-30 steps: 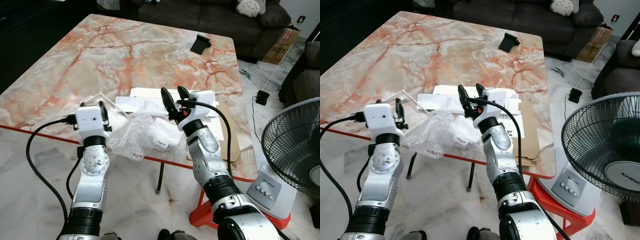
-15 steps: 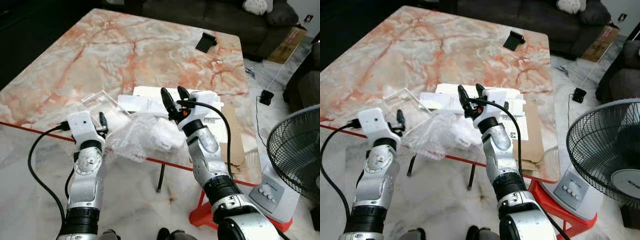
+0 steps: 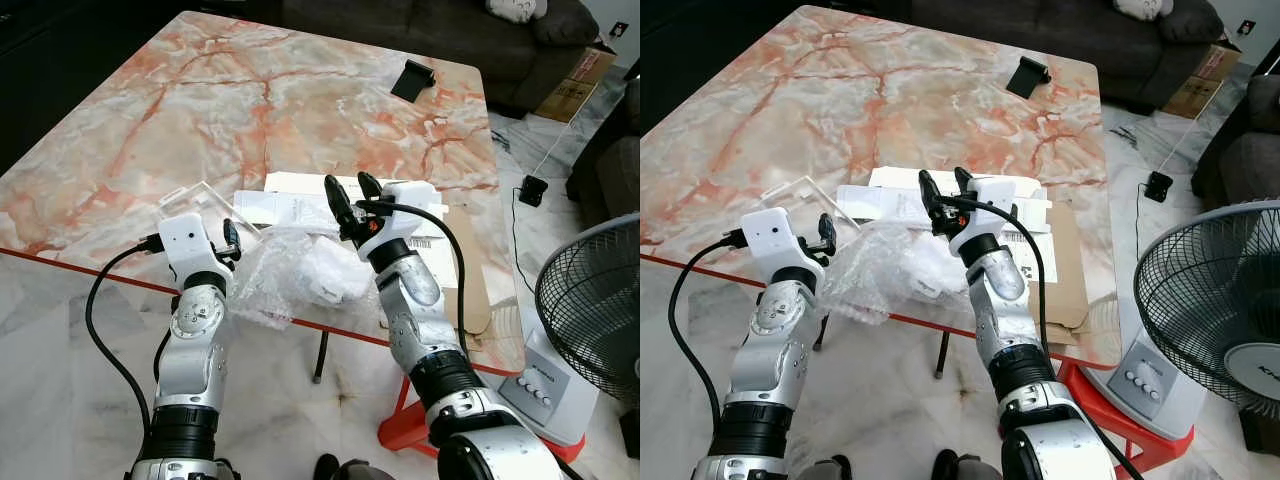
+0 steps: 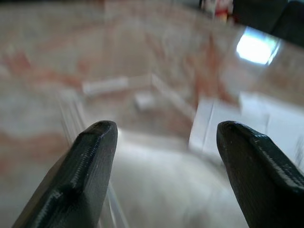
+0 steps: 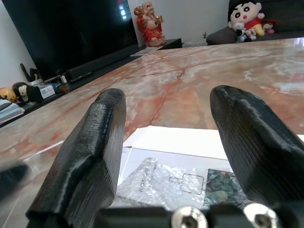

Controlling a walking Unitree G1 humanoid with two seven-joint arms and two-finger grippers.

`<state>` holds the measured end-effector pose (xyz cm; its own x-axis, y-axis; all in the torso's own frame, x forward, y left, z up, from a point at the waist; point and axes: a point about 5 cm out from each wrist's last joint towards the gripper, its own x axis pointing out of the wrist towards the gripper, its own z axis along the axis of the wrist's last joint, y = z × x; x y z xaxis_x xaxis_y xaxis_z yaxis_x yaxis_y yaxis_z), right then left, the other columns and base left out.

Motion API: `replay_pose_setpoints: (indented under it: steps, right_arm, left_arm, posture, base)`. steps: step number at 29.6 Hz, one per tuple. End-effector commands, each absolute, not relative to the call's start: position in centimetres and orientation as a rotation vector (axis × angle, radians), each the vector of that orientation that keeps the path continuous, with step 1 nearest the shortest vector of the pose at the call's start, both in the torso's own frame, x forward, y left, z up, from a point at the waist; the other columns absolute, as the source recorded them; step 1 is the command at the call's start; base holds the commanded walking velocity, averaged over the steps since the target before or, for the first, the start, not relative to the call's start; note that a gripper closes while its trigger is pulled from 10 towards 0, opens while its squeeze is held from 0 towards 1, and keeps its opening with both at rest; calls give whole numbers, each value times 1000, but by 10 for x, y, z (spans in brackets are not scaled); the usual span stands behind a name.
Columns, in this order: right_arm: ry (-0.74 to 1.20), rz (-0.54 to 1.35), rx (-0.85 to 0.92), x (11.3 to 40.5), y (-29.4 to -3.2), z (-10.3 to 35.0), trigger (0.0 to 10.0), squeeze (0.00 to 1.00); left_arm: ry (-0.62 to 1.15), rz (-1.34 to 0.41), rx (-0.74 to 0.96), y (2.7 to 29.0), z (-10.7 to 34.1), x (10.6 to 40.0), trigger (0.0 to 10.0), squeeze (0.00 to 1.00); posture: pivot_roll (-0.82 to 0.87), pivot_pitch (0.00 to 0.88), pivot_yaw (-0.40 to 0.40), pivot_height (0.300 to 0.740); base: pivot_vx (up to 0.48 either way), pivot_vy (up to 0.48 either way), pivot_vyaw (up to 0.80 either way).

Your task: Picking trash to rubbish bin

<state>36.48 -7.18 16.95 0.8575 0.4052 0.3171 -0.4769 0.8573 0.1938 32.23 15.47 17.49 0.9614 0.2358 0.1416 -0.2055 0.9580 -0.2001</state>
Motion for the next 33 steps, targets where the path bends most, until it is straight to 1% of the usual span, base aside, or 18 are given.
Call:
replay_pose_setpoints:
  steps: [1, 6, 11, 16, 18, 19, 28, 33]
  right_arm:
    - [-284, 460, 272, 366, -76, 172, 10000, 0]
    - [-285, 466, 273, 366, -74, 172, 10000, 0]
    - [-282, 472, 273, 365, -72, 171, 10000, 0]
    - [-284, 471, 272, 366, -74, 172, 10000, 0]
    - [-284, 471, 272, 366, -74, 172, 10000, 0]
    - [-280, 466, 272, 365, -75, 170, 10000, 0]
    - [-273, 463, 271, 365, -76, 169, 10000, 0]
    - [-273, 462, 273, 366, -76, 169, 10000, 0]
  left_arm:
    - [-201, 234, -204, 154, 184, 318, 10000, 0]
    - [-204, 284, -181, 159, 184, 313, 10000, 0]
    - [-102, 326, -135, 164, 167, 314, 10000, 0]
    - [-64, 352, -102, 168, 161, 312, 10000, 0]
    - [-62, 354, -102, 168, 161, 312, 10000, 0]
    - [-36, 375, -104, 170, 158, 311, 10000, 0]
    - [32, 430, -82, 176, 148, 307, 10000, 0]
    - [60, 428, -85, 176, 144, 307, 10000, 0]
  posture:
    - [113, 174, -126, 740]
    - [117, 169, -128, 740]
    - [116, 166, -129, 740]
    - [115, 169, -130, 740]
    - [115, 169, -130, 740]
    - [117, 185, -134, 740]
    - [116, 192, -135, 740]
    - [115, 202, -136, 740]
  base:
    - [0, 0, 0]
    - [0, 0, 0]
    - [0, 0, 0]
    - [0, 0, 0]
    - [0, 0, 0]
    - [0, 0, 0]
    - [0, 0, 0]
    - [0, 0, 0]
